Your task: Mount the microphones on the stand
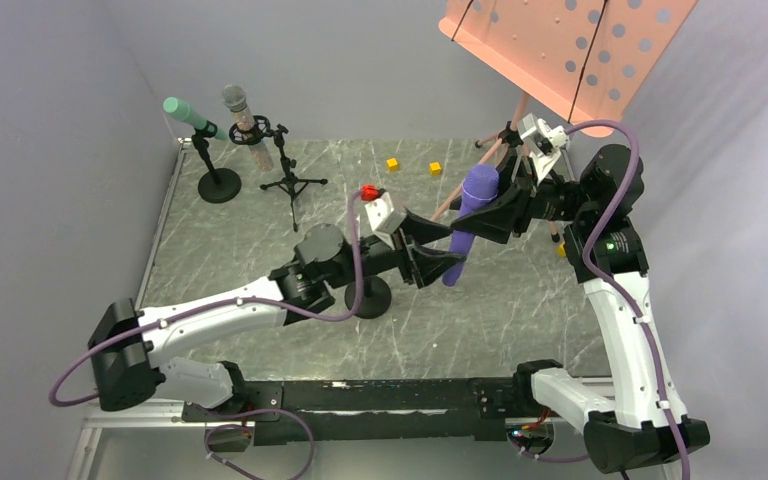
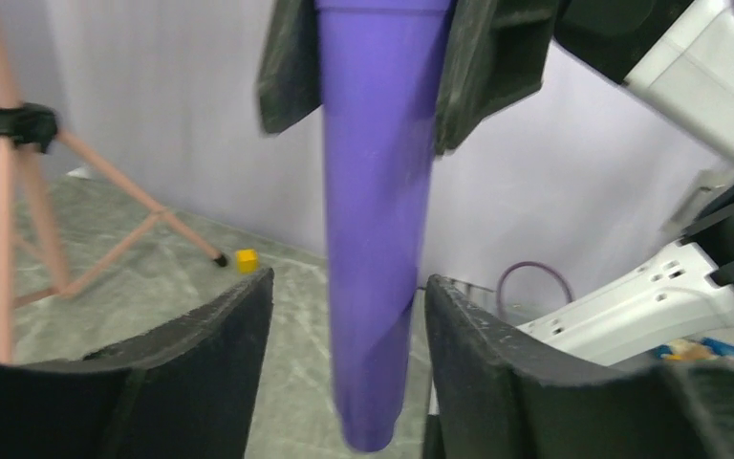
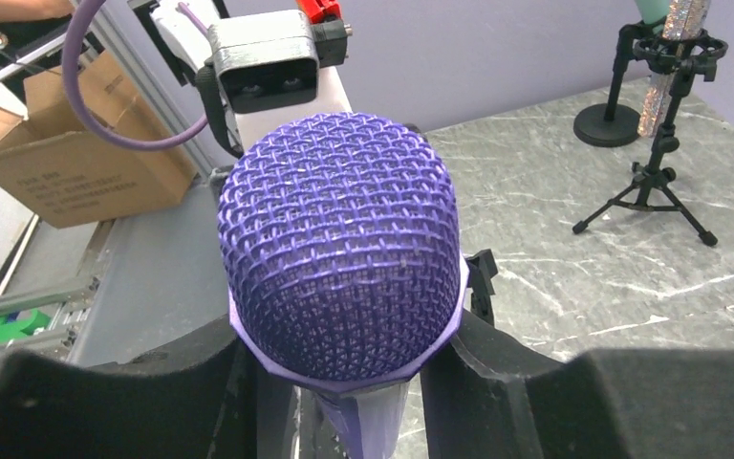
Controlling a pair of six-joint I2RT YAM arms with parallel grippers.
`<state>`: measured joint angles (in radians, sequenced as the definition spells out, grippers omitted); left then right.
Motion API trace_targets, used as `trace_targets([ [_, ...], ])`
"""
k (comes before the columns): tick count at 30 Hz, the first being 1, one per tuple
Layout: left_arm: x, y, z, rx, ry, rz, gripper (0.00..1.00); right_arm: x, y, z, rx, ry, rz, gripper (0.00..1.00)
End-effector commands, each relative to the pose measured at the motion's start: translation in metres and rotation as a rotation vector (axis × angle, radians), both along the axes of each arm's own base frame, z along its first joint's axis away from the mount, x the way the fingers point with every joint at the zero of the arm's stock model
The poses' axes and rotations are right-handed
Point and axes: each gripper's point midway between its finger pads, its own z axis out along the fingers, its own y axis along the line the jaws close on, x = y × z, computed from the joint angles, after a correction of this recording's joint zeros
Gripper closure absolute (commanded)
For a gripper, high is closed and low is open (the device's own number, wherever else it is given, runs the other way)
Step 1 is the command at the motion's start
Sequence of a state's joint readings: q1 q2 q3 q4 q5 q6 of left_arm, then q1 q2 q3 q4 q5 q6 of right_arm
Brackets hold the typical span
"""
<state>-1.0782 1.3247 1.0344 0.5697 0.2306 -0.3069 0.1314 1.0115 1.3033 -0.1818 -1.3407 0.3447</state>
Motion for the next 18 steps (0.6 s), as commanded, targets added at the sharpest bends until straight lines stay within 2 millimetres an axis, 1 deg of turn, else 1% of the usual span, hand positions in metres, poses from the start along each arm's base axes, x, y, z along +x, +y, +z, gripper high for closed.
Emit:
trace_targets([
  [1, 0.004, 0.038, 0.026, -0.120, -0.049, 0.115, 0.32, -0.009, 0.000, 0.009, -0.002, -0.081, 0.054, 0.91],
  [5, -0.001, 0.053, 0.023, -0.123, -0.087, 0.139, 0.21, -0.003, 0.001, 0.008, 0.000, -0.074, 0.050, 0.92],
  [7, -0.002, 0.059, 0.019, -0.109, -0.099, 0.150, 0.14, 0.000, 0.002, 0.007, 0.001, -0.069, 0.050, 0.92],
  [8, -0.002, 0.063, 0.015, -0.095, -0.110, 0.161, 0.06, 0.000, 0.002, 0.008, 0.000, -0.071, 0.049, 0.92],
  [9, -0.001, 0.069, 0.009, -0.073, -0.123, 0.181, 0.02, 0.001, 0.002, 0.008, -0.003, -0.073, 0.047, 0.92],
  [10, -0.001, 0.077, 0.003, -0.050, -0.136, 0.204, 0.01, 0.003, 0.001, 0.008, -0.008, -0.087, 0.042, 0.93],
  [11, -0.001, 0.089, -0.002, -0.024, -0.154, 0.236, 0.01, 0.003, 0.001, 0.011, -0.015, -0.104, 0.030, 0.93],
  [12, 0.000, 0.094, -0.015, 0.029, -0.178, 0.248, 0.01, 0.006, 0.001, 0.008, -0.026, -0.107, 0.023, 0.93],
  [13, -0.002, 0.108, -0.020, 0.073, -0.211, 0.260, 0.01, 0.007, 0.000, 0.011, -0.033, -0.128, 0.009, 0.93],
  [15, 0.001, 0.132, -0.035, 0.173, -0.239, 0.283, 0.01, 0.012, 0.000, 0.010, -0.053, -0.153, -0.010, 0.94],
  [18, 0.004, 0.169, -0.054, 0.278, -0.252, 0.325, 0.01, 0.020, 0.006, 0.004, -0.099, -0.171, -0.024, 0.93],
])
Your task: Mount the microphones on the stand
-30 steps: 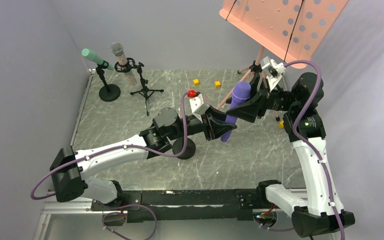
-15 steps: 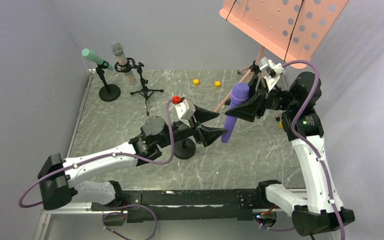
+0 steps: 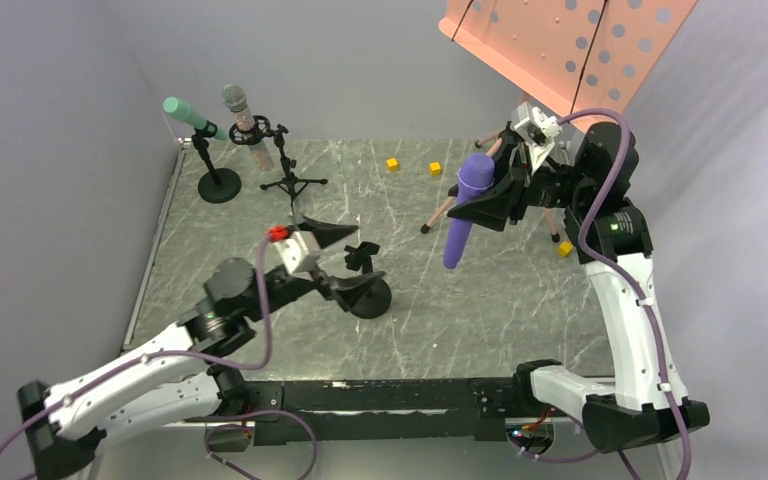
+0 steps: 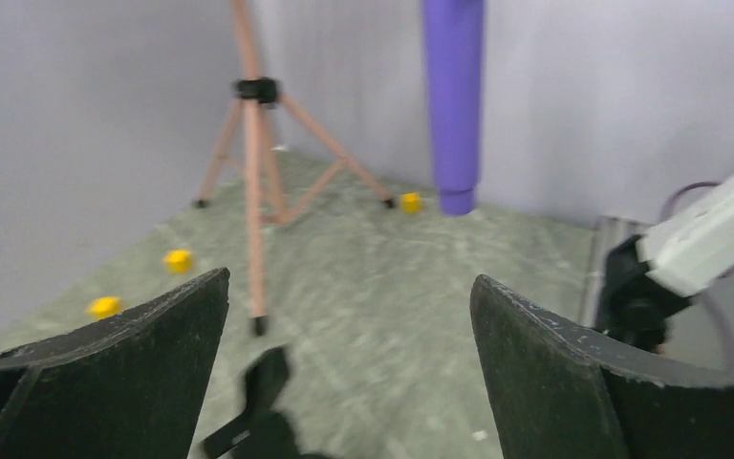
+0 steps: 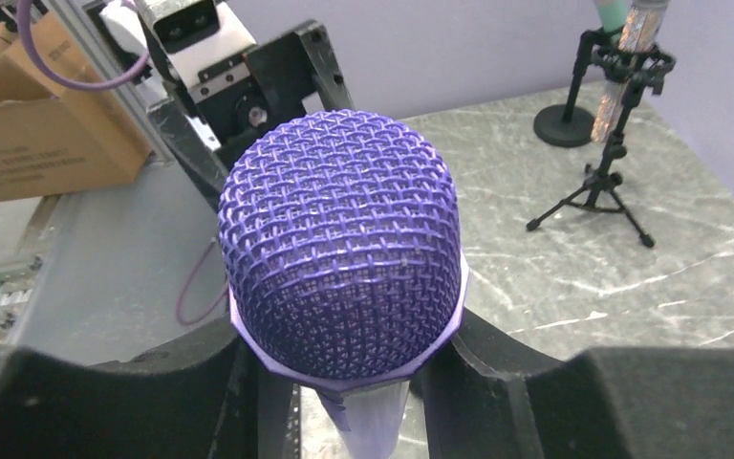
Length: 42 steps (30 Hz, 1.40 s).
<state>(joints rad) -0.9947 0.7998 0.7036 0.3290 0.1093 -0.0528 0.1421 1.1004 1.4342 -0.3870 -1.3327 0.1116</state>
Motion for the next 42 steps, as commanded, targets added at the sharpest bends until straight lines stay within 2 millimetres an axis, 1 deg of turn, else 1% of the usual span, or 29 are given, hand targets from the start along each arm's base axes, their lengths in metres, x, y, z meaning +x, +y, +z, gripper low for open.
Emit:
trace_targets([
  [1, 0.008, 0.052, -0.031, 0.193, -0.055, 0.105, 0.01, 0.005, 0.007, 0.001, -0.073, -0.112, -0.026, 0.93],
  [3, 0.014, 0.069, -0.043, 0.213, -0.066, 0.169, 0.01, 0.013, 0.016, -0.006, -0.111, -0.129, -0.021, 0.93],
  [5, 0.017, 0.078, -0.067, 0.237, -0.082, 0.196, 0.01, 0.019, 0.024, -0.009, -0.140, -0.147, -0.011, 0.93],
  [7, 0.019, 0.079, -0.089, 0.222, -0.082, 0.209, 0.01, 0.025, 0.030, -0.011, -0.169, -0.178, -0.007, 0.93],
  [9, 0.019, 0.078, -0.104, 0.180, -0.062, 0.210, 0.01, 0.030, 0.037, -0.013, -0.192, -0.197, -0.001, 0.93],
  [12, 0.017, 0.074, -0.113, 0.139, -0.056, 0.192, 0.01, 0.031, 0.048, -0.017, -0.212, -0.209, 0.025, 0.93],
  [18, 0.015, 0.061, -0.119, 0.083, -0.143, 0.129, 0.01, 0.030, 0.066, -0.030, -0.235, -0.207, 0.093, 0.93],
  [20, 0.020, 0.057, -0.123, 0.087, -0.140, 0.130, 0.01, 0.031, 0.070, -0.033, -0.235, -0.204, 0.110, 0.93],
  [24, 0.032, 0.053, -0.122, 0.082, -0.143, 0.149, 0.01, 0.037, 0.077, -0.043, -0.242, -0.180, 0.139, 0.93],
  [26, 0.040, 0.054, -0.122, 0.087, -0.147, 0.169, 0.01, 0.039, 0.080, -0.047, -0.249, -0.172, 0.151, 0.93],
  [29, 0.048, 0.062, -0.124, 0.070, -0.160, 0.185, 0.01, 0.041, 0.085, -0.051, -0.258, -0.160, 0.166, 0.93],
  [33, 0.051, 0.065, -0.123, 0.067, -0.170, 0.096, 0.05, 0.043, 0.090, -0.056, -0.262, -0.152, 0.182, 0.93],
  [36, 0.040, 0.052, -0.121, 0.070, -0.165, -0.081, 0.12, 0.046, 0.093, -0.056, -0.268, -0.148, 0.189, 0.93],
  [38, 0.034, 0.050, -0.120, 0.049, -0.159, -0.177, 0.15, 0.047, 0.094, -0.056, -0.271, -0.147, 0.194, 0.93],
  [40, 0.031, 0.052, -0.118, 0.022, -0.157, -0.222, 0.16, 0.047, 0.095, -0.055, -0.273, -0.151, 0.196, 0.93],
  [42, 0.034, 0.054, -0.119, 0.001, -0.160, -0.226, 0.16, 0.047, 0.096, -0.056, -0.273, -0.153, 0.200, 0.93],
])
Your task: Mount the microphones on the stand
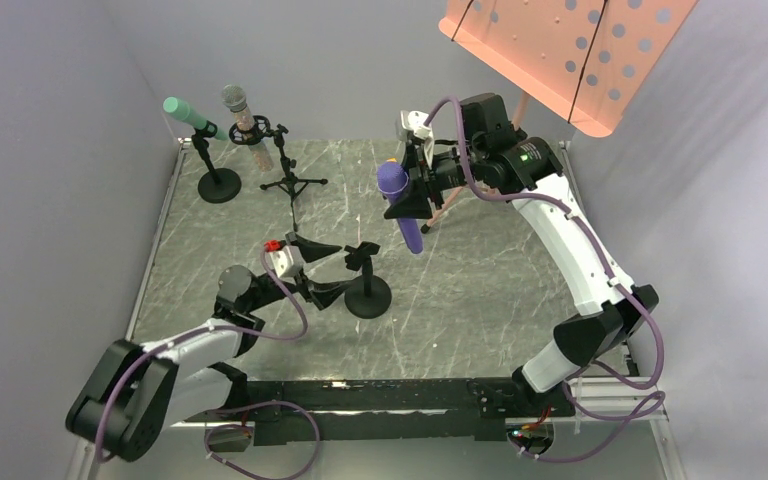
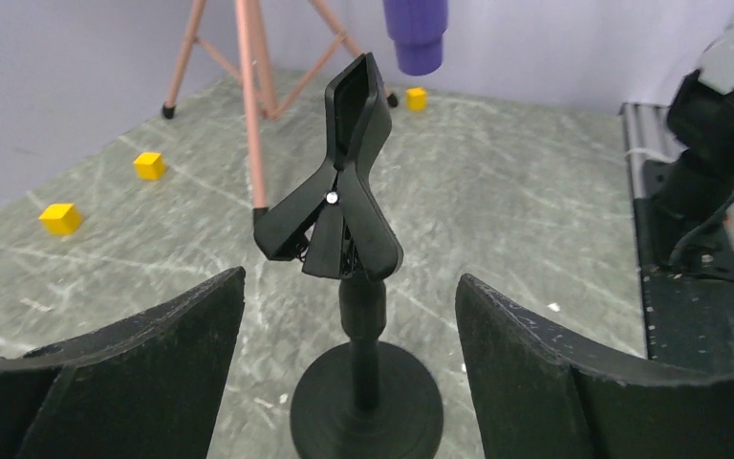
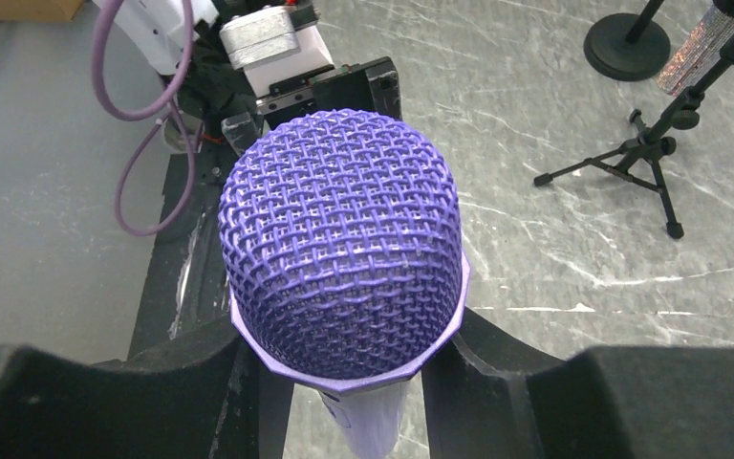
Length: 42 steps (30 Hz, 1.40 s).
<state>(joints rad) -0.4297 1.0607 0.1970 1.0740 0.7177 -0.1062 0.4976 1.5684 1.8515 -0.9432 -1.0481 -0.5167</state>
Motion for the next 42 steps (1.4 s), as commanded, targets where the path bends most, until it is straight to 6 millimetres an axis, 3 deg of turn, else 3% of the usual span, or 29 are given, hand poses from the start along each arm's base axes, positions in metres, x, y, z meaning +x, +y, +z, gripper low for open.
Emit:
trace_targets([
  [1, -0.023, -0.005, 0.038, -0.095, -0.122, -0.189, 0.16, -0.005, 0.002, 0.017, 0.031, -0.060, 0.034, 0.93],
  [10, 0.001, -0.013, 0.040, -0.096, -0.121, -0.175, 0.19, -0.007, 0.014, 0.011, 0.022, -0.030, 0.070, 0.93],
  [24, 0.005, -0.018, 0.026, -0.071, -0.087, -0.207, 0.33, -0.009, 0.027, 0.002, 0.004, -0.002, 0.102, 0.93],
  [36, 0.011, -0.022, 0.013, -0.004, -0.070, -0.182, 0.36, -0.006, 0.033, 0.002, 0.002, 0.007, 0.109, 0.93],
  [38, 0.012, -0.022, 0.012, 0.001, -0.063, -0.182, 0.42, -0.006, 0.034, 0.000, 0.000, 0.011, 0.112, 0.93],
  [41, 0.014, -0.024, 0.013, 0.004, -0.046, -0.185, 0.63, -0.006, 0.035, -0.002, -0.004, 0.015, 0.114, 0.93],
  [42, 0.015, -0.024, 0.013, 0.001, -0.041, -0.185, 0.65, -0.006, 0.036, -0.002, -0.006, 0.015, 0.116, 0.93],
])
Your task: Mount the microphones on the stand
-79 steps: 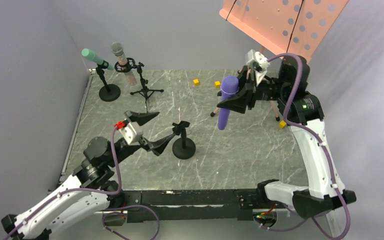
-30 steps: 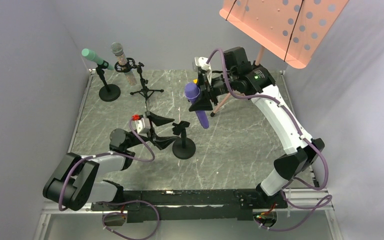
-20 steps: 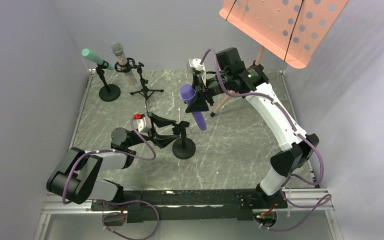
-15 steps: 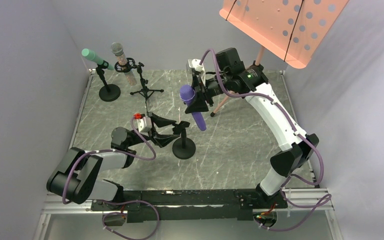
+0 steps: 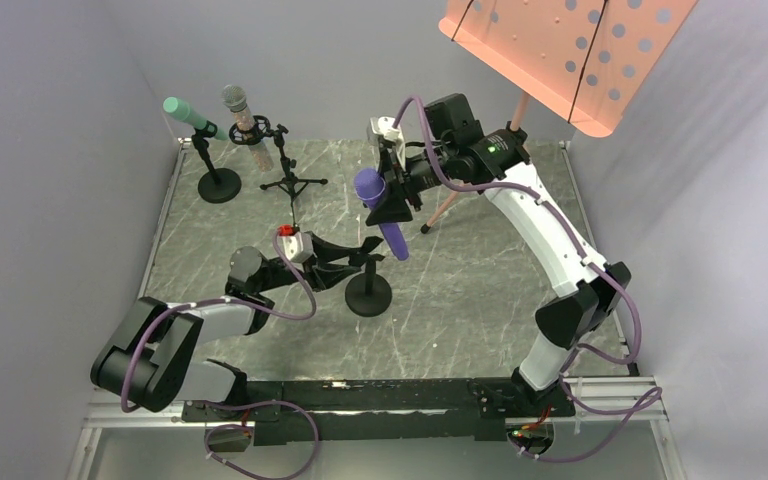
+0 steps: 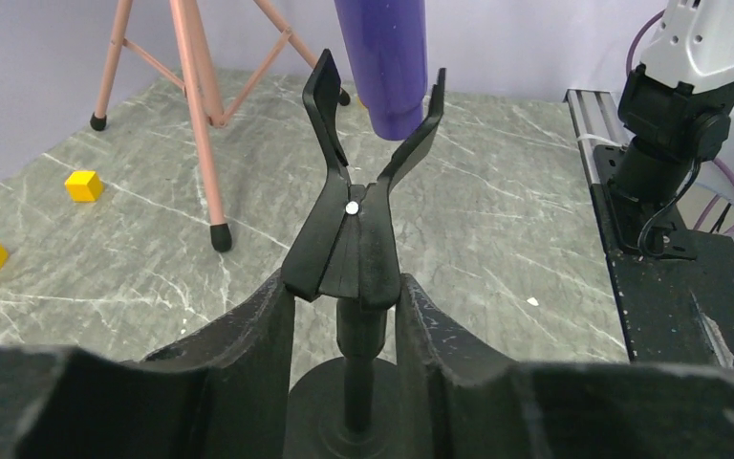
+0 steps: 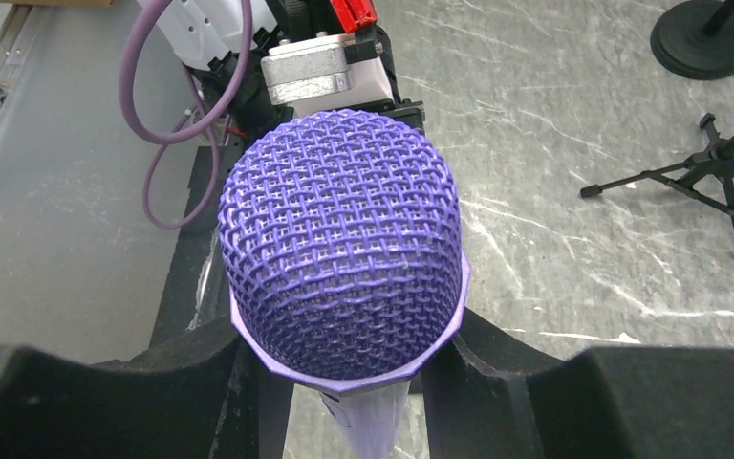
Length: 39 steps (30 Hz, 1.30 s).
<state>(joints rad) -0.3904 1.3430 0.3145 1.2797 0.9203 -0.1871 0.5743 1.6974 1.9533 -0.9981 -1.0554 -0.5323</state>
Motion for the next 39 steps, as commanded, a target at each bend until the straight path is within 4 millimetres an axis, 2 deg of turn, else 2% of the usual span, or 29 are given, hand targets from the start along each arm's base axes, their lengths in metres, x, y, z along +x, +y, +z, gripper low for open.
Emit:
trace_targets([
  [1, 0.002, -0.004, 0.016, -0.010, -0.057, -0.015, 0.67, -0.004, 0.004, 0.013, 0.031, -0.041, 0.029, 0.93],
  [6, 0.001, -0.002, 0.016, -0.022, -0.050, -0.005, 0.71, -0.005, 0.007, 0.006, 0.010, -0.043, 0.030, 0.93],
  [17, -0.002, -0.001, 0.018, -0.023, -0.052, -0.004, 0.72, -0.015, 0.029, -0.034, -0.085, -0.032, 0.079, 0.93],
  [22, -0.004, -0.001, 0.018, -0.023, -0.052, -0.006, 0.73, -0.011, 0.030, -0.059, -0.144, -0.033, 0.075, 0.93],
  [30, -0.005, 0.000, 0.018, -0.028, -0.050, -0.009, 0.74, -0.024, 0.025, -0.088, -0.169, -0.028, 0.138, 0.93],
  [34, -0.007, 0.000, 0.019, -0.035, -0.047, -0.013, 0.75, -0.028, 0.024, -0.089, -0.151, -0.047, 0.163, 0.94],
  [39, -0.008, -0.001, 0.016, -0.035, -0.037, -0.018, 0.82, -0.024, 0.026, -0.075, -0.118, -0.081, 0.162, 0.94],
])
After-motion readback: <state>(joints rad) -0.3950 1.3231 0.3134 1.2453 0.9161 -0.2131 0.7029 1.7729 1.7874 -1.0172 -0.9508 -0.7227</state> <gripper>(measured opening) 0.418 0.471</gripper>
